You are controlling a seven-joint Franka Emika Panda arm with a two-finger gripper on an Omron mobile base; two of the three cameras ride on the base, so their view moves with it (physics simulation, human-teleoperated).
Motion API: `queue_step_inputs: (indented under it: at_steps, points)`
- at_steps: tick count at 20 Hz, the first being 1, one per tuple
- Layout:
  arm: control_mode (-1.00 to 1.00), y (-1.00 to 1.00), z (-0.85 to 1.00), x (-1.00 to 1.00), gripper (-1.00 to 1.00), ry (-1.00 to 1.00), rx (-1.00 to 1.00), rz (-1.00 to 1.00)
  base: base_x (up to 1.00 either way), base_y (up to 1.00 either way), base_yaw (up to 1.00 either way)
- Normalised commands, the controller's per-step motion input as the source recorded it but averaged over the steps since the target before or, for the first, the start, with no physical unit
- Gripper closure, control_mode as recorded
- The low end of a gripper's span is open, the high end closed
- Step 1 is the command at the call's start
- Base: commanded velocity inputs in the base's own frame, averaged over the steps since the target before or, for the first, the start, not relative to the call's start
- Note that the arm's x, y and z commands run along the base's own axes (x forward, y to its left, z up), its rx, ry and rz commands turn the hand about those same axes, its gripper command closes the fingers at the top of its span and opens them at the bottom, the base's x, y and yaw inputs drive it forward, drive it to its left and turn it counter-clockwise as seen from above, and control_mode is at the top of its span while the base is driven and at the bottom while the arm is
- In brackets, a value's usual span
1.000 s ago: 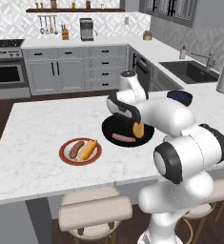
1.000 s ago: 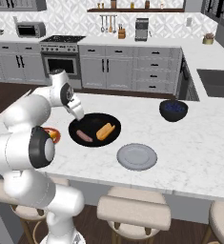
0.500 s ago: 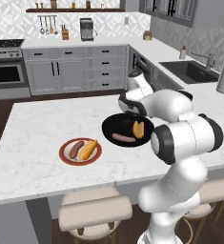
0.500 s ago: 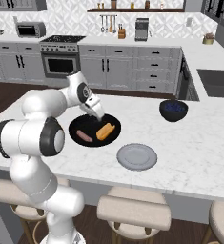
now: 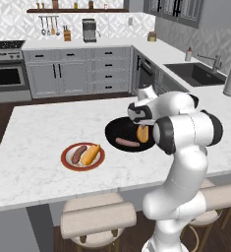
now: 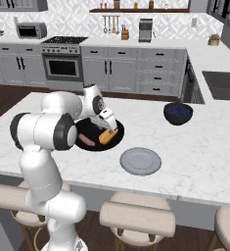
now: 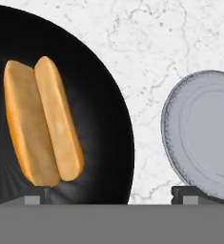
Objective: Place one bun and one sausage from the bowl on each plate.
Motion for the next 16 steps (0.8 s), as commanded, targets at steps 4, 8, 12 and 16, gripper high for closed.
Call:
queue_step_inputs:
  at_steps: [4, 8, 12, 16]
  points:
    - [-1.00, 0.06, -0.35, 0.11, -1.00, 0.02, 0.08, 0.05, 0.00, 0.00, 0.00]
    - [-1.00, 0.05, -0.32, 0.21, -1.00, 0.00, 0.09, 0.06, 0.00, 0.00, 0.00]
    - [-1.00, 0.13, -0.28, 0.27, -1.00, 0.00, 0.07, 0.06, 0.00, 0.00, 0.00]
    - [-1.00, 0.18, -0.24, 0.38, -1.00, 0.00, 0.07, 0.05, 0.00, 0.00, 0.00]
